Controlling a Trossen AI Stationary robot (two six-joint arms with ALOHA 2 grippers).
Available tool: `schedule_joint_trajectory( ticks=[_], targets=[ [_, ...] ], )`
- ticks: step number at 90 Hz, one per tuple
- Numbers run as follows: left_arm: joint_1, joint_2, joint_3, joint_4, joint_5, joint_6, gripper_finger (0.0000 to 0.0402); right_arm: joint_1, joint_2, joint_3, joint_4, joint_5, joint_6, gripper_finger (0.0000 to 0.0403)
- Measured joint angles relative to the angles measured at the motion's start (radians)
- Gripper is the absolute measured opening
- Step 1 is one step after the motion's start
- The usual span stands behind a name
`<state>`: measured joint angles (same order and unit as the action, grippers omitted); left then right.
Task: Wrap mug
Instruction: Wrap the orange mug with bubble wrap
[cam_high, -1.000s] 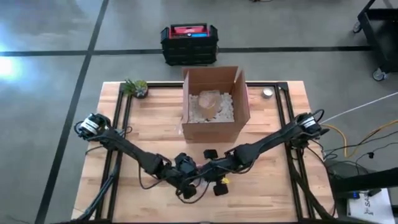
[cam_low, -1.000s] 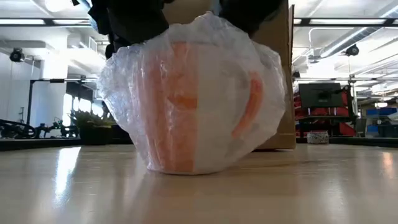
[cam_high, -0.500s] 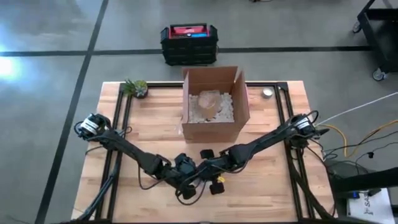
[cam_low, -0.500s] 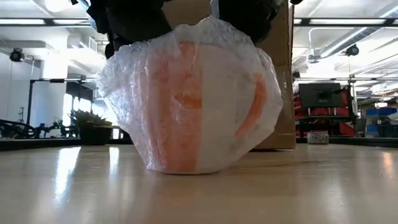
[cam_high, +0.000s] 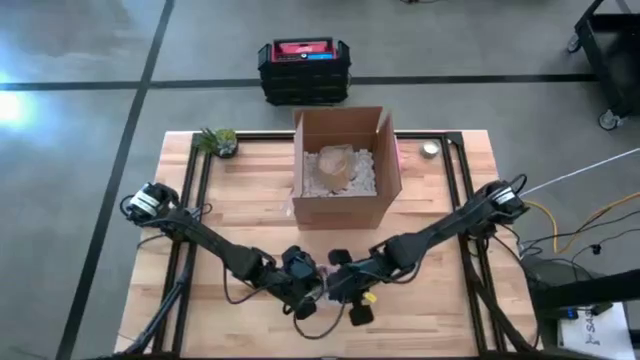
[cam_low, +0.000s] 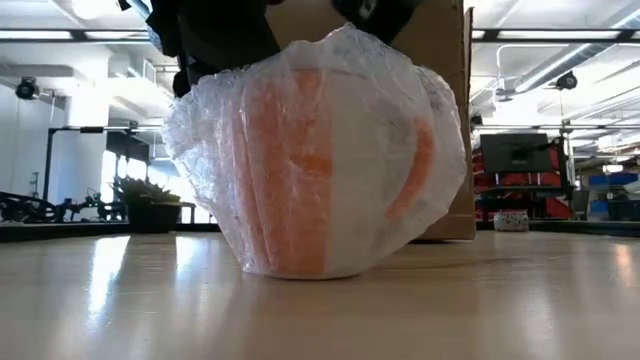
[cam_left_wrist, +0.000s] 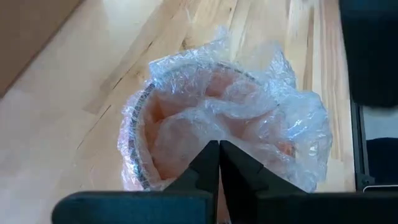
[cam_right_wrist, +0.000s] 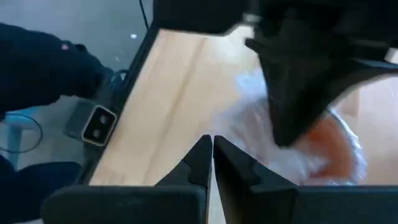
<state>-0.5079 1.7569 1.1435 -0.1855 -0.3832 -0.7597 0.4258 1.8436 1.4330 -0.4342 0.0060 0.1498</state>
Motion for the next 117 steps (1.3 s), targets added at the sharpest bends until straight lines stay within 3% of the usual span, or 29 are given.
schedule_joint_trajectory(
  ticks=[42,67,108,117],
  targets=[
    [0.0,0.0,-0.002,0.016,-0.004,0.007,0.0,-0.074,0.111,0.005,0.019,-0.01,-0.052,0.0002],
    [0.001,0.0,-0.002,0.03,0.007,0.016,0.0,-0.08,0.162,0.007,0.073,-0.12,-0.117,0.0002],
    [-0.002,0.0,0.0,0.022,0.016,0.026,0.0,-0.067,-0.04,-0.003,-0.034,-0.128,-0.118,0.0002],
    [-0.002,0.0,0.0,0.022,0.016,0.025,0.0,-0.065,-0.055,-0.003,-0.106,-0.078,-0.109,0.0002]
  ],
)
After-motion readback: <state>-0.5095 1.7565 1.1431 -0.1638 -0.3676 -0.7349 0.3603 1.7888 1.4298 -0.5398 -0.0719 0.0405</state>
